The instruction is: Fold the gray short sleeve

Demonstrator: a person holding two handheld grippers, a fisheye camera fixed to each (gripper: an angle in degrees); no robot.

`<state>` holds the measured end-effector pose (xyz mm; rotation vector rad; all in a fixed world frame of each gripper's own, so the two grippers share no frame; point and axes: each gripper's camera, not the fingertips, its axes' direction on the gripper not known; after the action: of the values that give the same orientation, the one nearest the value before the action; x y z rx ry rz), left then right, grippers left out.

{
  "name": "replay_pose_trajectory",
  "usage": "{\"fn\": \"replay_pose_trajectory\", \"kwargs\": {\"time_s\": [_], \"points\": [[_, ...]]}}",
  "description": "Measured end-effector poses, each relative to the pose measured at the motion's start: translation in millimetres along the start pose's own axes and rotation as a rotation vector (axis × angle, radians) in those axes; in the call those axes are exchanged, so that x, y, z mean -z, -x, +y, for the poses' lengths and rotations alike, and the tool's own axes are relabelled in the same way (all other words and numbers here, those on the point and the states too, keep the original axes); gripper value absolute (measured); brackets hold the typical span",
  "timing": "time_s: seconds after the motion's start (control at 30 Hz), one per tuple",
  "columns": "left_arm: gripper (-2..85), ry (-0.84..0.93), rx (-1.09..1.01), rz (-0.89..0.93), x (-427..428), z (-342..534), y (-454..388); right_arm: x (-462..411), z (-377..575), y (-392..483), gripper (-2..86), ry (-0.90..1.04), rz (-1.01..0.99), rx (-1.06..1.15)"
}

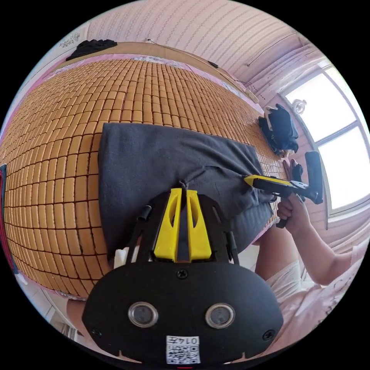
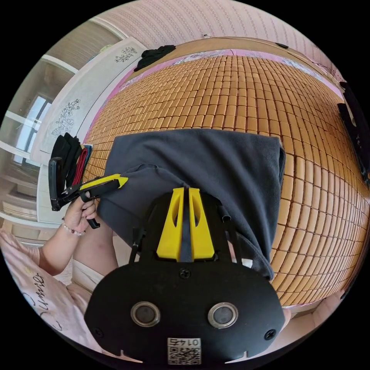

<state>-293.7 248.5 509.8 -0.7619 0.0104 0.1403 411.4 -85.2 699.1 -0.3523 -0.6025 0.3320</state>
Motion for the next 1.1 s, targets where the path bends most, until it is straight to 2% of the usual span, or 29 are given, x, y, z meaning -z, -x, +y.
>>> {"fn": "replay_pose_trajectory", "kwargs": {"time_s": [0.13,0.2,0.27,0.4,0.53,0.67,0.83,0.93,1.1], "points": [[0.7,0.001,-0.086,0.115,17,20,-4,7,18,9,1.2,0.022,-0.131,0.101],[1.0,0.067,-0.159,0.175,22,41,-10,10,37,20,0.9,0.070,-0.205,0.203],[1.6,0.153,-0.181,0.188,20,59,-13,5,51,26,0.7,0.143,-0.195,0.233],[2.7,0.238,-0.142,0.105,17,90,-18,-10,72,38,0.1,0.264,-0.065,0.212],[3.3,0.199,-0.161,0.064,8,90,-33,-20,67,59,0.1,0.258,-0.032,0.244],[5.6,0.182,-0.248,0.014,-22,79,-71,-42,49,100,1.0,0.214,-0.006,0.326],[3.8,0.269,-0.356,-0.179,-63,88,-100,-84,48,135,4.9,0.269,0.130,0.415],[0.4,0.259,-0.374,-0.147,-70,92,-102,-93,45,138,1.5,0.247,0.134,0.401],[0.4,0.296,-0.376,-0.091,-73,100,-99,-97,48,152,-0.2,0.354,0.062,0.459]]}}
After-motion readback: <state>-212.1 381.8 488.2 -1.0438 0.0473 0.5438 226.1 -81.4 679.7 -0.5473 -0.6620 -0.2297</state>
